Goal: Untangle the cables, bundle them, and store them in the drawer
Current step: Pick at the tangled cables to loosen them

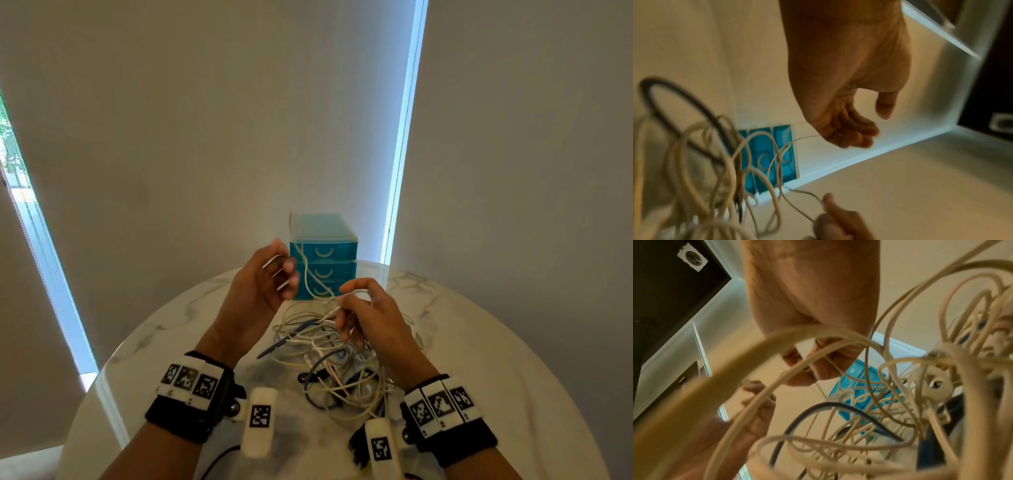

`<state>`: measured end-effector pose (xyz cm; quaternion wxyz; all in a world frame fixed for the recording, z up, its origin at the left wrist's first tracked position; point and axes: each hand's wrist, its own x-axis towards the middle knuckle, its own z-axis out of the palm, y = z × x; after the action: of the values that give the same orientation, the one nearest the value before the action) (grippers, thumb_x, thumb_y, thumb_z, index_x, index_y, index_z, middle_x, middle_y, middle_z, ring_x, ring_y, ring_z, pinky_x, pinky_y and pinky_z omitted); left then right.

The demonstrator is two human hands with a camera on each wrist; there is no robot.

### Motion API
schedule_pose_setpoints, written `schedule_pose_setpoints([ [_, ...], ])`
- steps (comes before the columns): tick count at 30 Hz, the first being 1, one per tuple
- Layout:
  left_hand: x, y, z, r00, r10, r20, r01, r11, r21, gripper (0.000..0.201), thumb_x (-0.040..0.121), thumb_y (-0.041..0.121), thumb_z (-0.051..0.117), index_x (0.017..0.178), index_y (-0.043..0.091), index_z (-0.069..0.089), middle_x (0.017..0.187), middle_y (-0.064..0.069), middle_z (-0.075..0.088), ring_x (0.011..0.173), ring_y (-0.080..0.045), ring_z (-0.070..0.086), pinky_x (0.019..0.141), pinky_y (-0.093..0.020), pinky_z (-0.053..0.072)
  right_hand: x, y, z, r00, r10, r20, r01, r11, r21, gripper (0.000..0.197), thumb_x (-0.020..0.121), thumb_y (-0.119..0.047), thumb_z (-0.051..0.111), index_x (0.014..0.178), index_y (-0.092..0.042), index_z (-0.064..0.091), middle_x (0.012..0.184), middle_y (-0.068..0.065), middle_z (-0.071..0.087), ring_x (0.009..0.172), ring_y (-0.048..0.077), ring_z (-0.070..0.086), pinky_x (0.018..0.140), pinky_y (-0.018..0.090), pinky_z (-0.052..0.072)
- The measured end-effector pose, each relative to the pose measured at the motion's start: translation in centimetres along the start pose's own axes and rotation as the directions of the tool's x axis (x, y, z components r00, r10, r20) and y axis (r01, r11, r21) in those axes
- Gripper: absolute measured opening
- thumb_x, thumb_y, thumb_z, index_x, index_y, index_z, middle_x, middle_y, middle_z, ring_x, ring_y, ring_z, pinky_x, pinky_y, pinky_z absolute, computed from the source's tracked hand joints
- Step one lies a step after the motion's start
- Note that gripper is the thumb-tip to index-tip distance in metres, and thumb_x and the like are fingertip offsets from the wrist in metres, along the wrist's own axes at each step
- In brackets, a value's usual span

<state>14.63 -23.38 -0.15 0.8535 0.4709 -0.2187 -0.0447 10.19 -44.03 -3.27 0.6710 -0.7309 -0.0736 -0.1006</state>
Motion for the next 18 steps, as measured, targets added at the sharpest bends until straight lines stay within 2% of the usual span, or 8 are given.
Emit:
schedule_pose_setpoints([
  [2, -0.5, 0.2, 0.2, 0.988, 0.066, 0.143, -0.103, 0.958, 0.268, 0.036, 0.114, 0.035, 0.042, 0.110, 0.010, 0.068, 0.111, -0.007, 0.071, 0.107, -0.021, 0.067, 0.092, -0.037, 0.051, -0.5, -0.7, 0.0, 0.992, -0.024, 0.124, 0.027, 0.999, -0.025, 0.016, 0.106, -0.023, 0.066, 0.118, -0.013, 0.067, 0.091, 0.008, 0.081, 0.068, 0.025, 0.069, 0.054, 0.027, 0.049],
  [3, -0.8, 0.0, 0.3, 0.978, 0.064, 0.199, -0.147, 0.888, 0.435, 0.040, 0.114, 0.037, 0.040, 0.118, 0.010, 0.070, 0.124, -0.005, 0.073, 0.121, -0.020, 0.067, 0.102, -0.038, 0.051, -0.7, -1.1, -0.1, 0.984, -0.047, 0.174, 0.050, 0.999, -0.018, 0.019, 0.104, -0.024, 0.068, 0.120, -0.013, 0.068, 0.098, 0.007, 0.082, 0.073, 0.026, 0.072, 0.057, 0.027, 0.052],
  [5, -1.0, -0.6, 0.4, 0.979, 0.002, 0.202, -0.132, 0.767, 0.628, 0.042, 0.111, 0.045, 0.042, 0.130, 0.019, 0.070, 0.133, 0.004, 0.073, 0.129, -0.011, 0.064, 0.110, -0.035, 0.048, -0.9, -1.9, -0.3, 0.970, -0.127, 0.209, 0.124, 0.992, 0.026, 0.027, 0.102, -0.021, 0.070, 0.127, -0.011, 0.068, 0.112, 0.006, 0.082, 0.086, 0.028, 0.077, 0.069, 0.029, 0.058],
  [7, -0.9, -1.1, 0.6, 0.983, -0.052, 0.177, -0.088, 0.712, 0.697, 0.040, 0.108, 0.050, 0.046, 0.133, 0.029, 0.069, 0.131, 0.012, 0.073, 0.125, -0.001, 0.065, 0.112, -0.032, 0.048, -0.9, -2.2, -0.7, 0.965, -0.218, 0.143, 0.210, 0.975, 0.065, 0.027, 0.105, -0.022, 0.065, 0.130, -0.014, 0.069, 0.113, 0.008, 0.081, 0.092, 0.032, 0.077, 0.079, 0.033, 0.061],
  [9, -0.7, -1.6, 0.3, 0.973, -0.083, 0.216, -0.121, 0.612, 0.782, 0.038, 0.107, 0.054, 0.048, 0.128, 0.035, 0.072, 0.126, 0.017, 0.074, 0.122, 0.001, 0.065, 0.110, -0.031, 0.050, -0.7, -2.3, -1.1, 0.968, -0.250, 0.020, 0.248, 0.966, 0.069, 0.026, 0.106, -0.030, 0.062, 0.127, -0.022, 0.075, 0.102, 0.007, 0.080, 0.089, 0.030, 0.075, 0.083, 0.034, 0.062],
  [12, -0.5, -2.1, -0.3, 0.948, -0.152, 0.280, -0.176, 0.483, 0.857, 0.029, 0.104, 0.053, 0.058, 0.116, 0.037, 0.078, 0.116, 0.018, 0.077, 0.115, -0.002, 0.068, 0.105, -0.029, 0.051, -0.4, -2.0, -1.9, 0.976, -0.190, -0.107, 0.191, 0.982, -0.002, 0.026, 0.100, -0.047, 0.065, 0.121, -0.040, 0.079, 0.092, -0.002, 0.076, 0.083, 0.010, 0.067, 0.080, 0.025, 0.057],
  [15, -0.5, -2.4, -0.6, 0.947, -0.134, 0.291, -0.197, 0.473, 0.859, 0.013, 0.097, 0.042, 0.075, 0.104, 0.031, 0.077, 0.106, 0.014, 0.077, 0.104, -0.004, 0.070, 0.094, -0.020, 0.051, -0.2, -1.4, -3.0, 0.996, -0.083, -0.035, 0.079, 0.992, -0.097, 0.025, 0.098, -0.053, 0.067, 0.118, -0.047, 0.080, 0.081, -0.012, 0.071, 0.081, 0.008, 0.063, 0.080, 0.025, 0.053],
  [18, -0.4, -2.7, -0.4, 0.973, -0.013, 0.229, -0.188, 0.527, 0.829, 0.014, 0.093, 0.036, 0.081, 0.103, 0.028, 0.074, 0.094, 0.012, 0.076, 0.087, -0.004, 0.070, 0.080, -0.014, 0.052, -0.5, -1.6, -3.9, 0.998, 0.010, 0.065, -0.004, 0.995, -0.100, 0.025, 0.101, -0.047, 0.066, 0.120, -0.040, 0.080, 0.078, 0.003, 0.073, 0.078, 0.016, 0.071, 0.080, 0.023, 0.057],
])
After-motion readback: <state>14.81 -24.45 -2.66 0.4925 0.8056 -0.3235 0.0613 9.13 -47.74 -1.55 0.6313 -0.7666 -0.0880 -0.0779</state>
